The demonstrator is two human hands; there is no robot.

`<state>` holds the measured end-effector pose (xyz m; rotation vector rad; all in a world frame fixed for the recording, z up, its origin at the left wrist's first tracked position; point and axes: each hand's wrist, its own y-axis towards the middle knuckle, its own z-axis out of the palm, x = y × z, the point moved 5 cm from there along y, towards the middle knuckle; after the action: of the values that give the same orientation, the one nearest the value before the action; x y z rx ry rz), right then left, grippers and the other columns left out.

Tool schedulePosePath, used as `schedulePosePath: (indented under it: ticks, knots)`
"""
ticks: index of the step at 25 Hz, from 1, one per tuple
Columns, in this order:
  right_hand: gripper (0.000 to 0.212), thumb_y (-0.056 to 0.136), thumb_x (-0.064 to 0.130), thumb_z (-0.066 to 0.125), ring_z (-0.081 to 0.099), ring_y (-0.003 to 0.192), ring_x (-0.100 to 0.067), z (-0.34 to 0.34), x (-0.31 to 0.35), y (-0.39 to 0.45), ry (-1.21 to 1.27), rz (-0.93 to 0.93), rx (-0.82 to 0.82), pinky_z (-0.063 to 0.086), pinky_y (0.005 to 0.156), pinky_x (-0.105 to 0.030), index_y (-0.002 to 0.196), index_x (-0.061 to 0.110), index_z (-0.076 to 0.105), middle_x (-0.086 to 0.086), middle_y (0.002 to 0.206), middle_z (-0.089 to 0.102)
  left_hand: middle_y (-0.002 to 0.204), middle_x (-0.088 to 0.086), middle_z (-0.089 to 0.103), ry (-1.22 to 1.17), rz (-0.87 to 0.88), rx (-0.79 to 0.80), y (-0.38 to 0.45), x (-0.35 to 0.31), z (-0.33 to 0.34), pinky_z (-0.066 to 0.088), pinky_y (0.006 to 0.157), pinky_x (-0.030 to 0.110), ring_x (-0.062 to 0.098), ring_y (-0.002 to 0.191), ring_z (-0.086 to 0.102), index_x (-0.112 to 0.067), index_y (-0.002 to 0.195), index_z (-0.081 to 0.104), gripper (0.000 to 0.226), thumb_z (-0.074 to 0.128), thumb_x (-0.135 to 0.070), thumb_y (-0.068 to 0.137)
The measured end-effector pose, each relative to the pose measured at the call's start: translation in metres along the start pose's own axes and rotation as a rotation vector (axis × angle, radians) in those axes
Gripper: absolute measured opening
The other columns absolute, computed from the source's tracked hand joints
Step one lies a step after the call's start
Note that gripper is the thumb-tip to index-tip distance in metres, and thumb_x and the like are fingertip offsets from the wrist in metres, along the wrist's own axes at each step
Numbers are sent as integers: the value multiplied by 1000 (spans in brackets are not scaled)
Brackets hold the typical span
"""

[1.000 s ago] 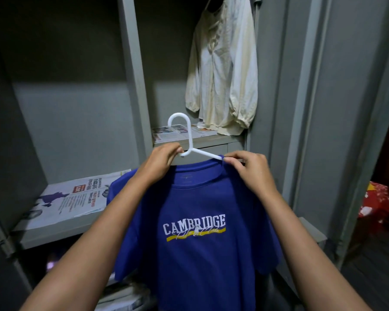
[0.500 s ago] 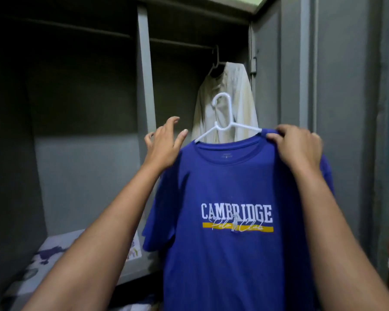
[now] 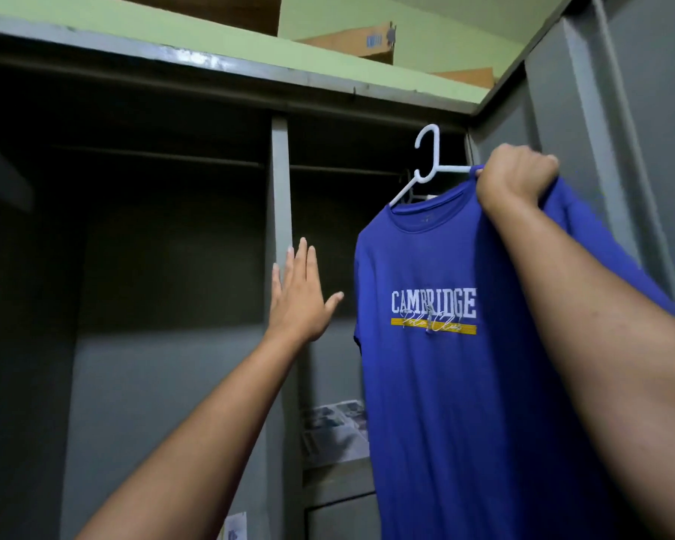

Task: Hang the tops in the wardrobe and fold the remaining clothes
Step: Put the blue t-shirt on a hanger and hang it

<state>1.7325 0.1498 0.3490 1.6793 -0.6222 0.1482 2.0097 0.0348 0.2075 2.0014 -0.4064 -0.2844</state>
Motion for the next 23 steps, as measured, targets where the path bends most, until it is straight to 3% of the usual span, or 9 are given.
schedulePosePath:
  ticks: [8, 12, 23]
  knots:
    - [24, 94, 4, 43, 63, 97, -31, 143, 63, 55, -19, -69, -22, 36, 85, -35, 99, 9, 66, -13, 103, 68, 156, 15, -22, 382, 14, -259, 70, 24, 37, -9, 118, 41, 27, 145, -20, -3, 149, -13, 92, 41, -52, 94]
    - [28, 92, 0, 40, 62, 98, -31, 185, 86, 77, -52, -91, -57, 35, 87, -35, 100, 9, 66, -14, 104, 68, 158, 18, -14, 503, 50, -423, 74, 27, 49, 0, 121, 42, 29, 146, -13, 1, 150, -8, 93, 41, -53, 91]
    - [32, 94, 5, 37, 60, 104, -28, 228, 100, 74, -119, -160, -32, 34, 90, -33, 109, 11, 65, -10, 109, 67, 158, 18, -10, 523, 77, -455, 71, 29, 51, 5, 121, 42, 30, 147, -8, 1, 150, -4, 93, 40, -55, 90]
